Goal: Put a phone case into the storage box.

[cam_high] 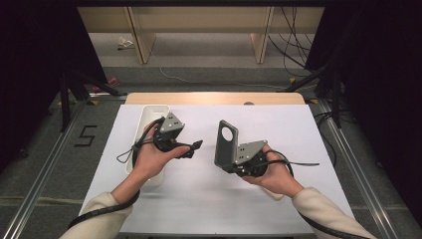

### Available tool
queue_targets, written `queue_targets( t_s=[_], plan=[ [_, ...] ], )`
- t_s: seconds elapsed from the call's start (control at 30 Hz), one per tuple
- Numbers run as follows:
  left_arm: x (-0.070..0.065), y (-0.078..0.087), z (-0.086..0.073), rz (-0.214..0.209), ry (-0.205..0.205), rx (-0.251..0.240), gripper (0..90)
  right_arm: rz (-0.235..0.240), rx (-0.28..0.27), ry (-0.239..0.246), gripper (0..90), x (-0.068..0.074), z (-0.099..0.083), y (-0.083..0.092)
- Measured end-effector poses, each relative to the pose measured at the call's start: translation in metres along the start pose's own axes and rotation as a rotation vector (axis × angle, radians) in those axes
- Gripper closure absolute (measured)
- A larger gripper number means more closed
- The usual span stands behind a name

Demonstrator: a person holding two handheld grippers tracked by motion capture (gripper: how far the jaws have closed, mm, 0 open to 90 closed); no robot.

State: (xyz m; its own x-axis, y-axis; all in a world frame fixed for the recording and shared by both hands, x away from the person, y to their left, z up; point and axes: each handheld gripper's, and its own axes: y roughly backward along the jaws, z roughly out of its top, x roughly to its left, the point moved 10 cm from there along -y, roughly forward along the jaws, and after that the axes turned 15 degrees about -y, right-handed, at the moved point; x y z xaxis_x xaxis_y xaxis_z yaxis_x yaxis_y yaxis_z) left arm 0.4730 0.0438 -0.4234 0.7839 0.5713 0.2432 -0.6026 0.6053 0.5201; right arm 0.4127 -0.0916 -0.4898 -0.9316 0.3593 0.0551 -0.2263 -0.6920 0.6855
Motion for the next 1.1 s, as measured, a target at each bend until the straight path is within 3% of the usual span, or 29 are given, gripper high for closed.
queue_targets(
  t_s=[0.23,0.47,0.8,1.1],
  plan=[
    [0.001,-0.025,0.015,-0.027,0.003,0.045,18.1,0.001,-0.004,0.004,89.5,0.006,0.001,0.0],
    [0.004,-0.041,0.027,-0.037,0.013,0.059,19.7,0.005,-0.006,0.007,89.6,0.009,0.0,0.0],
    [0.003,-0.059,0.03,-0.047,0.039,0.104,22.8,0.005,-0.009,0.014,89.5,0.014,0.001,0.0],
    [0.01,-0.077,0.026,-0.047,0.082,0.157,32.6,-0.003,-0.008,0.038,89.6,0.015,0.002,0.0]
  ],
)
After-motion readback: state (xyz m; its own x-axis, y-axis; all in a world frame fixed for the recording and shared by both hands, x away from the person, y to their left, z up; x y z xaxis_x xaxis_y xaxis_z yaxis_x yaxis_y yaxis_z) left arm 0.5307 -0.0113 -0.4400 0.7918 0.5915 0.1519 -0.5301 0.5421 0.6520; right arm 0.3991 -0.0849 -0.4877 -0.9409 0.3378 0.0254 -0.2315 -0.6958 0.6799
